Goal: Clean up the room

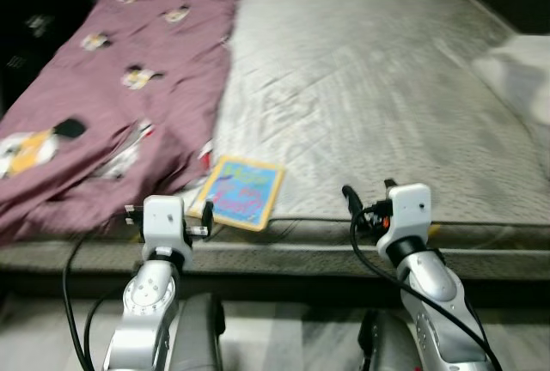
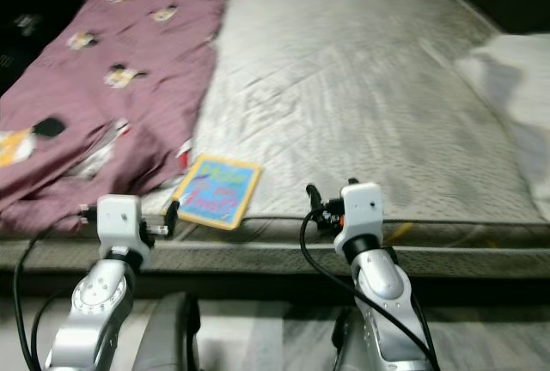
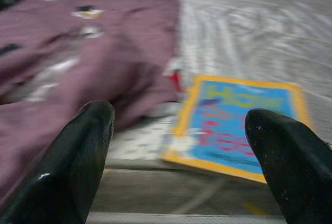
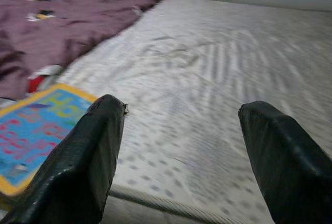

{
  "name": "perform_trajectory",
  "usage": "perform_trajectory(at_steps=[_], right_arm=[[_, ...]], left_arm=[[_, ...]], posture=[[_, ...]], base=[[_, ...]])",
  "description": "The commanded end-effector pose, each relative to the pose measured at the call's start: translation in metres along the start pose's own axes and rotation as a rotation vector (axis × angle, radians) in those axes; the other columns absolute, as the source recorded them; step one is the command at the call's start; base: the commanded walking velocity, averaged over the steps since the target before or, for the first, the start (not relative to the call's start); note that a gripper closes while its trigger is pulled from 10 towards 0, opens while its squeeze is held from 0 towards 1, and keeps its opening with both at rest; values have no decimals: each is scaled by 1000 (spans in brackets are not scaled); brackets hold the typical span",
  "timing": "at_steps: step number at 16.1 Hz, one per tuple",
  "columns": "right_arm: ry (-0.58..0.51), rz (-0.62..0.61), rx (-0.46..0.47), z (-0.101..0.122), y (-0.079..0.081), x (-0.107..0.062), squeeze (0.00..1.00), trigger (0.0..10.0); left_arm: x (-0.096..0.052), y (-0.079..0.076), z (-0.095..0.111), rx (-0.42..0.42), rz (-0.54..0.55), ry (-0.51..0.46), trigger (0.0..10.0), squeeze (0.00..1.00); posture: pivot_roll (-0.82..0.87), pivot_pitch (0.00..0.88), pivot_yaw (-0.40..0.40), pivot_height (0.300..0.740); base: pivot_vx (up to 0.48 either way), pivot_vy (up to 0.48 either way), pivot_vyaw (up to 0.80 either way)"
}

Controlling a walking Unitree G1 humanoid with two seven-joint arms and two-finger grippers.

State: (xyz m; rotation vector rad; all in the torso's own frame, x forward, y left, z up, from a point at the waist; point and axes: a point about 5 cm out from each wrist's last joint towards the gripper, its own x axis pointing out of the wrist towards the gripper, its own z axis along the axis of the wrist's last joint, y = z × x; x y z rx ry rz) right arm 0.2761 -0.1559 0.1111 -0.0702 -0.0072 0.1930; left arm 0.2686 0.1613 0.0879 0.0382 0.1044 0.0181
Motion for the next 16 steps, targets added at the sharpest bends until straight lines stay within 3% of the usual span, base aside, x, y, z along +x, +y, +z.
perform_trajectory(at_steps=[1,3,4,5,7,12,16], right_arm=[[-8,12,3,3,2,1,0,10000],[-6,7,-1,4,-1,2,0,10000],[-7,6,-7,5,-3,2,0,10000],[-8,3,-24,9,-8,1,0,10000],[-3,2,-45,11,-14,-2,0,10000],[-11,-22,-66,17,-24,-2,0,10000],[8,-47,-74,17,-27,-16,0,10000]], left_arm=[[5,12,-7,-10,67,43,10000,0],[13,16,-22,-111,131,149,10000,0],[18,15,-30,-190,153,193,10000,0],[26,10,-40,-354,161,229,10000,0],[32,5,-45,-459,163,245,10000,0],[48,-6,-46,-548,91,269,10000,0],[65,-17,-35,-603,14,244,10000,0]], posture=[[-26,71,12,536],[-35,78,-1,536],[-44,82,-7,536],[-63,94,-25,536],[-82,107,-43,536],[-113,134,-44,536],[-151,160,-25,536]], base=[[0,0,419],[0,0,0],[0,0,0],[0,0,0],[0,0,0],[0,0,0],[0,0,0]])
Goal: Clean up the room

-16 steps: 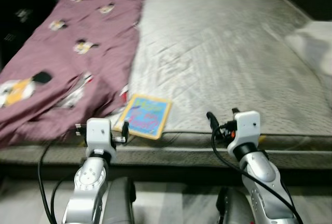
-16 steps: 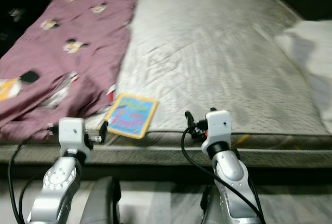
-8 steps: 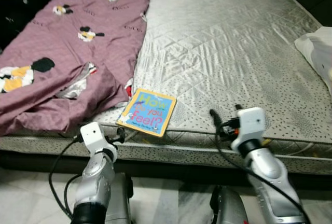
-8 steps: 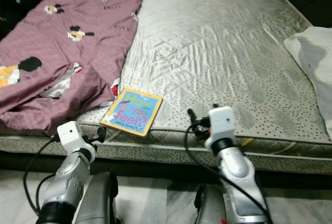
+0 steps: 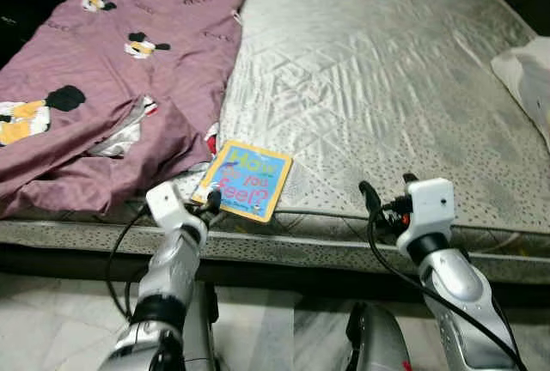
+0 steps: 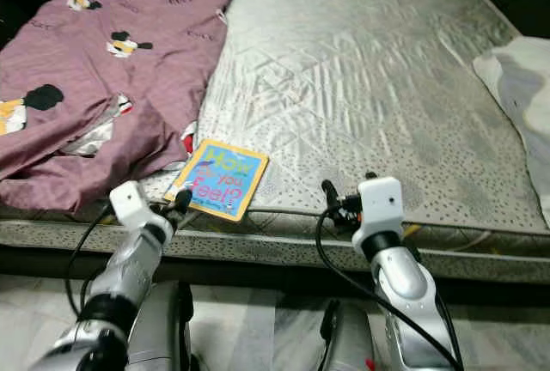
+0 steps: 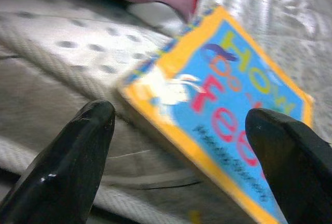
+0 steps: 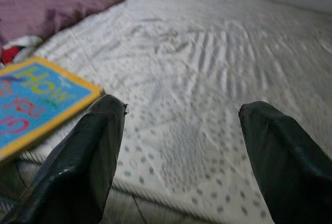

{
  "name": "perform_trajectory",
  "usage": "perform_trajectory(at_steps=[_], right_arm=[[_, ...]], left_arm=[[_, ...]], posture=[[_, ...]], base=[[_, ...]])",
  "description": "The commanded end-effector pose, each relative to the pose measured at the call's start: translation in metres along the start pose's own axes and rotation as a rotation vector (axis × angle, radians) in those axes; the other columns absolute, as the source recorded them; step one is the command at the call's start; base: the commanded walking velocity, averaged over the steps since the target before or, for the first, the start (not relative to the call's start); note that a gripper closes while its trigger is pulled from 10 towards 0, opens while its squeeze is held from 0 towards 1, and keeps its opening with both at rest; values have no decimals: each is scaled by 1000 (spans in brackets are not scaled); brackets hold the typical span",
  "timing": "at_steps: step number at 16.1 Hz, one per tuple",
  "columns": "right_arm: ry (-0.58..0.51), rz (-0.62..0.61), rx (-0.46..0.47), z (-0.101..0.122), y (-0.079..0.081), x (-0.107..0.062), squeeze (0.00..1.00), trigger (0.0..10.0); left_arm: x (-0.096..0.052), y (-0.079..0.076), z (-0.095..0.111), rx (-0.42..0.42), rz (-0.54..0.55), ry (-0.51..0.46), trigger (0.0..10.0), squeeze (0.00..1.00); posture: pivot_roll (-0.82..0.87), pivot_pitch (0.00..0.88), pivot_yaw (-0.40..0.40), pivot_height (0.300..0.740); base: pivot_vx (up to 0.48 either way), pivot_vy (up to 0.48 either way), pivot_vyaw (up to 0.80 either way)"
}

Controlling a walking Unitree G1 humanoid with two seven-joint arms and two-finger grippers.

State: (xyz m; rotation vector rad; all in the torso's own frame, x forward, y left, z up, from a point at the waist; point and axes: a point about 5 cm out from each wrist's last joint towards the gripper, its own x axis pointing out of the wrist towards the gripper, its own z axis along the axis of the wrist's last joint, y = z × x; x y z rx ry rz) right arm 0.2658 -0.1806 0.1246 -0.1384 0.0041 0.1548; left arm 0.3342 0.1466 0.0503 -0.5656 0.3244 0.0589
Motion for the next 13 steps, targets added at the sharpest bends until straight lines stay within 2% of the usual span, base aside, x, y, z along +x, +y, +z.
perform_trajectory(at_steps=[1,6,8,9,10,13], right_arm=[[-8,-18,-7,5,-5,-4,0,10000],[-12,-31,-15,11,-7,-7,0,10000],[-14,-36,-17,12,-8,-8,0,10000],[-14,-38,-16,12,-8,-8,0,10000],[-16,-39,-15,13,-7,-8,0,10000],[-16,-43,-14,13,-7,-9,0,10000]], left_arm=[[2,-3,-10,-26,-27,50,10000,0],[5,-17,-20,-73,-118,117,10000,0],[6,-23,-23,-65,-165,141,10000,0],[6,-25,-24,-72,-188,146,7255,0],[7,-28,-22,-73,-213,133,0,0],[9,-34,-16,-85,-244,107,0,0]], posture=[[-165,167,-18,536],[-190,178,-10,536],[-199,178,-4,536],[-199,178,-4,536],[-202,178,-1,536],[-206,174,3,536]], base=[[0,0,0],[0,0,0],[0,0,0],[0,0,0],[0,0,0],[0,0,0]])
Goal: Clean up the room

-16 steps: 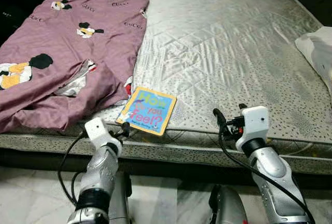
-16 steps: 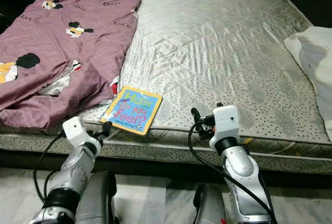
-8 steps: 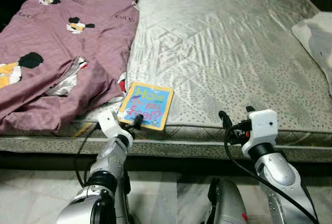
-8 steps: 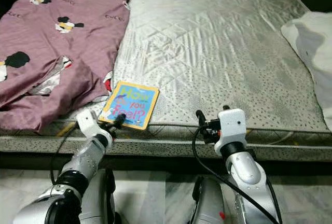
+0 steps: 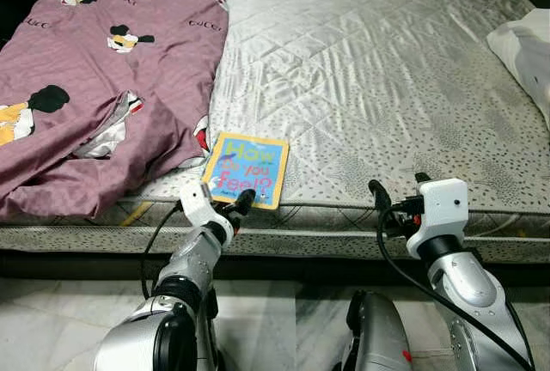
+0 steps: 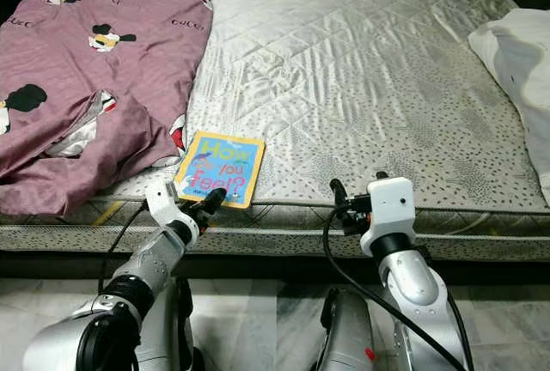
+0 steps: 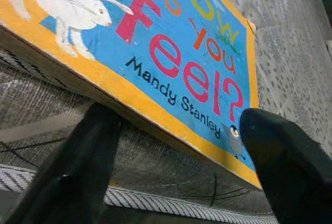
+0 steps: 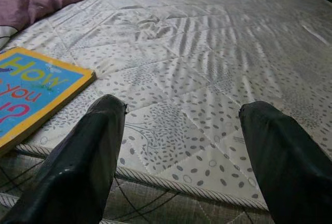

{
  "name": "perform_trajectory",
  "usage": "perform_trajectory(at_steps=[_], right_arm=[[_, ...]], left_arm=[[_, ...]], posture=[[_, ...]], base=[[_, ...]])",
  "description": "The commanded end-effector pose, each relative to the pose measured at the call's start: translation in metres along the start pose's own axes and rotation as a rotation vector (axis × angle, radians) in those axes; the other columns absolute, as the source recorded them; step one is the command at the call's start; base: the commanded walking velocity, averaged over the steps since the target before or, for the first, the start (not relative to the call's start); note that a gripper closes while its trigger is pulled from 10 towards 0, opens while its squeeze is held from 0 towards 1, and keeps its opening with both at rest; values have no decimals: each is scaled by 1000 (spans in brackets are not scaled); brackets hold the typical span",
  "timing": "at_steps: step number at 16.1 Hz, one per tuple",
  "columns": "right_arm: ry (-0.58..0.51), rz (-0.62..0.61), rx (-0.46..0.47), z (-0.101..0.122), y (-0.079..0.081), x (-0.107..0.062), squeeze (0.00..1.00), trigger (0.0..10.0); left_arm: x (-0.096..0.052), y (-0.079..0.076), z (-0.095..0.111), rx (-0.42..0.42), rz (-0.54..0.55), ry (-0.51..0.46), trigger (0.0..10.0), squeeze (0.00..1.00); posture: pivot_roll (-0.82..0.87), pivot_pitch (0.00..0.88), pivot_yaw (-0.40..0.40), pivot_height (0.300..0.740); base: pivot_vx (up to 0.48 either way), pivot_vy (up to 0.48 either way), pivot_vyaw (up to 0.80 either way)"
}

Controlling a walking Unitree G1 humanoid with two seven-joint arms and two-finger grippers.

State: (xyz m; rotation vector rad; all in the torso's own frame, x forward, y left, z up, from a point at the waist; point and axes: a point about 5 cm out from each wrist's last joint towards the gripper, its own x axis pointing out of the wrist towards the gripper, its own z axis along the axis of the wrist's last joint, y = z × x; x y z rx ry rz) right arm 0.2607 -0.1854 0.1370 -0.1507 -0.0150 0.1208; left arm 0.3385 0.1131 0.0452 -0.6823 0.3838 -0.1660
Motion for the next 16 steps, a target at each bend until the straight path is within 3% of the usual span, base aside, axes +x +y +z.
perform_trajectory(at_steps=[1,7,16], right_arm=[[0,-10,-1,1,-2,-3,0,10000],[4,-18,-4,1,-2,-1,0,10000],[2,-20,-3,0,-2,-2,0,10000]], left_arm=[[3,-8,7,-3,-43,-32,0,0],[5,-15,21,-32,-112,-135,0,0],[5,-16,22,-66,-148,-151,0,0]], posture=[[-205,173,3,536],[-201,165,6,536],[-202,164,7,536]], base=[[0,0,0],[0,0,0],[0,0,0]])
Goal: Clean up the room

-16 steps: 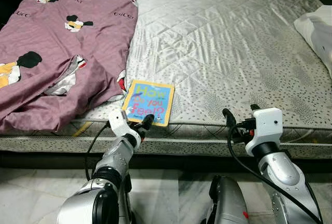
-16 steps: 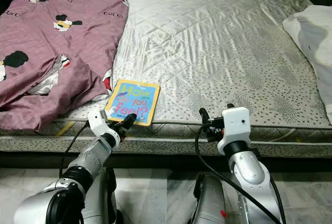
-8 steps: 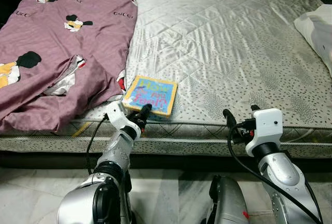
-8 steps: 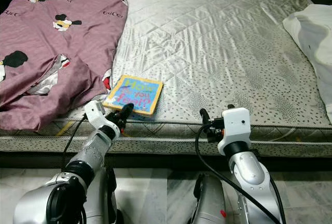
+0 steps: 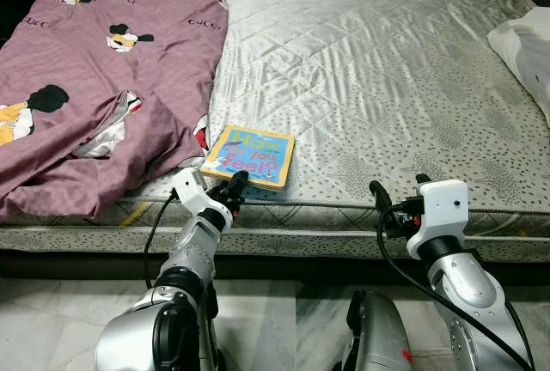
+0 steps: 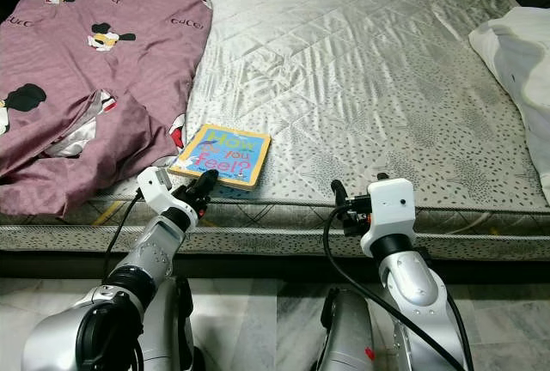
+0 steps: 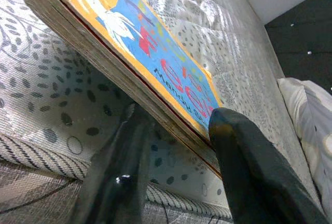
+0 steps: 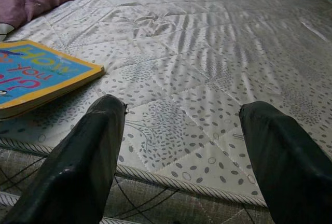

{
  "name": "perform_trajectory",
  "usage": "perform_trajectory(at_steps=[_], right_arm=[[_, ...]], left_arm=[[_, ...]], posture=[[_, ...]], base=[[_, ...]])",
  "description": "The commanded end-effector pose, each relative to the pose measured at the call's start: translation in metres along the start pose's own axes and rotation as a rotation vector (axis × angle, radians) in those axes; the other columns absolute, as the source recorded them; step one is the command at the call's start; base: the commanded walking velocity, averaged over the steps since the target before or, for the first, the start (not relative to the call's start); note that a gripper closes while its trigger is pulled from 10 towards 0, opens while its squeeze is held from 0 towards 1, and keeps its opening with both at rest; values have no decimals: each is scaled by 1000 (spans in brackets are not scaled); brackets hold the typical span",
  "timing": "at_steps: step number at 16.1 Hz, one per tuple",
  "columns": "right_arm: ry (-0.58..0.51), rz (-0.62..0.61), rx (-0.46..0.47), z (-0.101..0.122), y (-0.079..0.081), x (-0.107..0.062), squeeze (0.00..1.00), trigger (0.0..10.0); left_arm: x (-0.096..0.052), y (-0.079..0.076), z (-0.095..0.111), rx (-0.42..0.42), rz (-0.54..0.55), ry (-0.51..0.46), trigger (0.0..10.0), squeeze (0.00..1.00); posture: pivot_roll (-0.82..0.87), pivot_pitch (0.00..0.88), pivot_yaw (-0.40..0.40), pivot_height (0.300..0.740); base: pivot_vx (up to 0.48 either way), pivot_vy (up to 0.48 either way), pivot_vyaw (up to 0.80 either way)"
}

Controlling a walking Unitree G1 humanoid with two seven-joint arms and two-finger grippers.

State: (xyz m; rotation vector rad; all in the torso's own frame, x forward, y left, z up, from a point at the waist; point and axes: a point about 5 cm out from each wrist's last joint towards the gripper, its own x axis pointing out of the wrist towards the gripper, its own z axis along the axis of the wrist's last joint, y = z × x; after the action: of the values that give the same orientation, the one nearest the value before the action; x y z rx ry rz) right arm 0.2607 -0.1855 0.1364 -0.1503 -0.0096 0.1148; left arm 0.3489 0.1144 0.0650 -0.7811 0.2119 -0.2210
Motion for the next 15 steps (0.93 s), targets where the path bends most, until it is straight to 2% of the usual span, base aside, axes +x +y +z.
perform_trajectory(at_steps=[1,12,15], right_arm=[[-5,-15,-4,1,-2,-2,0,10000],[-12,-15,-8,1,-1,2,0,10000],[-15,-15,-3,0,1,4,0,10000]], left_arm=[[3,-5,3,-1,-30,-11,0,0],[5,-10,5,-13,-83,-28,0,0],[9,-20,16,67,-130,-84,0,0]], posture=[[-202,164,7,536],[-198,143,12,536],[-181,128,17,536]], base=[[0,0,0],[0,0,0],[0,0,0]])
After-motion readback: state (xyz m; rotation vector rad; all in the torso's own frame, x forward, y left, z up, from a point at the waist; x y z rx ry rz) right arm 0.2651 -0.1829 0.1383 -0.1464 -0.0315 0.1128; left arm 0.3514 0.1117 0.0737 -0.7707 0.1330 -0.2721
